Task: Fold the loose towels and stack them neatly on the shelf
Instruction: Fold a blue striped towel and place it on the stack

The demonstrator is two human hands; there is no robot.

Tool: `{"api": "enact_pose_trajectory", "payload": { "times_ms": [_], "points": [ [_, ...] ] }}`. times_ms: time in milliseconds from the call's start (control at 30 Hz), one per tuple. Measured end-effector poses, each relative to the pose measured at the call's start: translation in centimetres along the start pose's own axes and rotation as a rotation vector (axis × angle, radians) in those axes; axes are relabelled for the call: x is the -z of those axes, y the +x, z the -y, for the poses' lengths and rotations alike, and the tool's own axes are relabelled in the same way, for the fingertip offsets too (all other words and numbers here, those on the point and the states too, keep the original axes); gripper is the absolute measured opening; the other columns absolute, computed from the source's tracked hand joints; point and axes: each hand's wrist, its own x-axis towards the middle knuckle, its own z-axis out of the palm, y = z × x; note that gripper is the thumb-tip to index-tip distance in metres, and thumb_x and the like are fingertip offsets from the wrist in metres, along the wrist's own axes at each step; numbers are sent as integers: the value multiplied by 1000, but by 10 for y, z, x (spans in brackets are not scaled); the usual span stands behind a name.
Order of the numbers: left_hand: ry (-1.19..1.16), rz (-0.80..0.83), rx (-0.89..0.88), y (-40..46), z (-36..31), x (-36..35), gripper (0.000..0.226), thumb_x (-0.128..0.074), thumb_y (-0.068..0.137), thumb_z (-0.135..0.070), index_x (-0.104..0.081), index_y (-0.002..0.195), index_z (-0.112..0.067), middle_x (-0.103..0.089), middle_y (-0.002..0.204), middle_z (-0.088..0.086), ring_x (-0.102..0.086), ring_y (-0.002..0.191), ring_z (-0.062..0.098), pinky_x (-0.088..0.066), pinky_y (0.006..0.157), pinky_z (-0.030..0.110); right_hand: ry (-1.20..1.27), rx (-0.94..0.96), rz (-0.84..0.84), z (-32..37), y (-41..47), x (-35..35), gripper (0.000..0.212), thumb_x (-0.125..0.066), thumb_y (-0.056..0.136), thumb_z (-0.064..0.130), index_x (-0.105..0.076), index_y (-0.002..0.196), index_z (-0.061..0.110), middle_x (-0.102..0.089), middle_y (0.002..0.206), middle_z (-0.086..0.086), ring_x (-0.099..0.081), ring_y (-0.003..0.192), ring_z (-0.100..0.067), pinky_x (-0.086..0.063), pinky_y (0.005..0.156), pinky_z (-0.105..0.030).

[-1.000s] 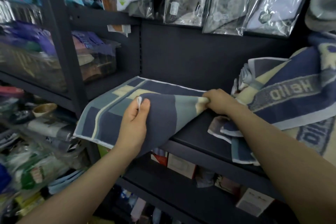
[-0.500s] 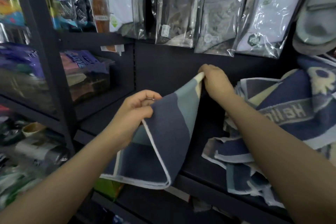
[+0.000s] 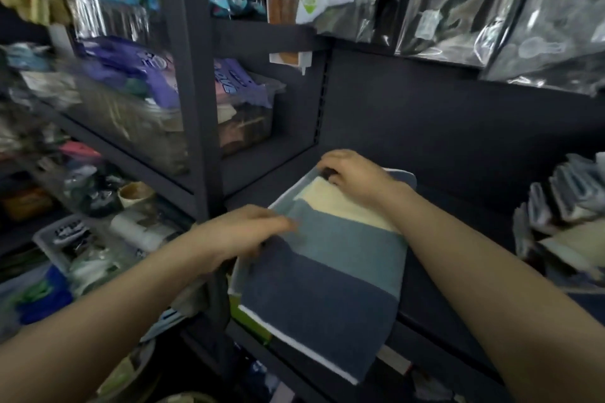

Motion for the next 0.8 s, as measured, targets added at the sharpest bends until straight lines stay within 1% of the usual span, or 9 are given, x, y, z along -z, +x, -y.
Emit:
{"api": "enact_pose_trajectory", "payload": {
  "times_ms": [100,167,267,433,533,600,633,700,800],
  "points": [
    [224,-103,-101,21,-11,0,54,-56,76,-61,-70,77,-9,-60,60,-4,-54,51,8,-39,48,21,64,-165,-28,-18,2,-13,42,-48,92,8,-45,133,13,-48,135,-8,-43,123,-25,-33,105,-34],
    [412,-162,-155,34,-20,1,62,-54,76,-63,-64,68,-2,-58,62,8,-53,56,15,-37,52,27,96,-295,-36,-31,5,-15,41,-45,95,14,-41,136,11,-45,137,-12,-43,124,-28,-33,103,-33],
    [488,-126,-166,47,-25,2,57,-58,78,-58,-43,47,-13,-42,48,1,-40,46,13,-27,46,27,92,-456,47,-43,12,-19,42,-41,98,22,-37,137,8,-45,136,-17,-44,122,-33,-36,99,-38],
    [571,-54,-240,55,-18,1,43,-53,88,-45,-48,60,-12,-50,67,5,-49,63,17,-33,57,32,108,-404,18,-49,22,-20,45,-50,94,21,-42,136,9,-46,137,-14,-43,123,-32,-34,103,-40],
    [388,-23,-233,50,-19,5,36,-50,91,-40,-61,81,-7,-64,86,6,-60,82,21,-46,74,35,266,-395,-17,-53,23,-15,28,-55,90,16,-58,117,9,-60,115,-11,-55,104,-27,-44,91,-39],
    [84,28,-225,43,-20,8,27,-51,92,-35,-63,81,-13,-68,82,-3,-63,77,14,-50,71,25,537,-438,-120,-52,23,-9,10,-53,91,16,-62,91,13,-63,90,-7,-57,83,-19,-45,77,-35],
    [-67,65,-227,40,-21,9,23,-51,93,-32,-63,79,-17,-69,77,-6,-64,74,10,-50,66,19,629,-447,-199,-51,24,-5,15,-51,92,17,-61,82,15,-61,82,-3,-55,76,-16,-43,71,-32],
    [-239,121,-247,37,-25,14,22,-50,93,-30,-65,81,-21,-71,76,-9,-67,73,6,-51,63,15,568,-407,-310,-54,28,6,19,-50,93,16,-61,77,16,-60,78,0,-52,75,-13,-40,68,-28],
    [-289,70,-236,38,-30,20,24,-52,92,-32,-65,75,-21,-69,74,-7,-65,71,9,-50,68,24,308,-351,-308,-50,34,13,19,-53,90,15,-68,82,8,-66,84,-2,-56,78,-13,-41,69,-24]
  ]
}}
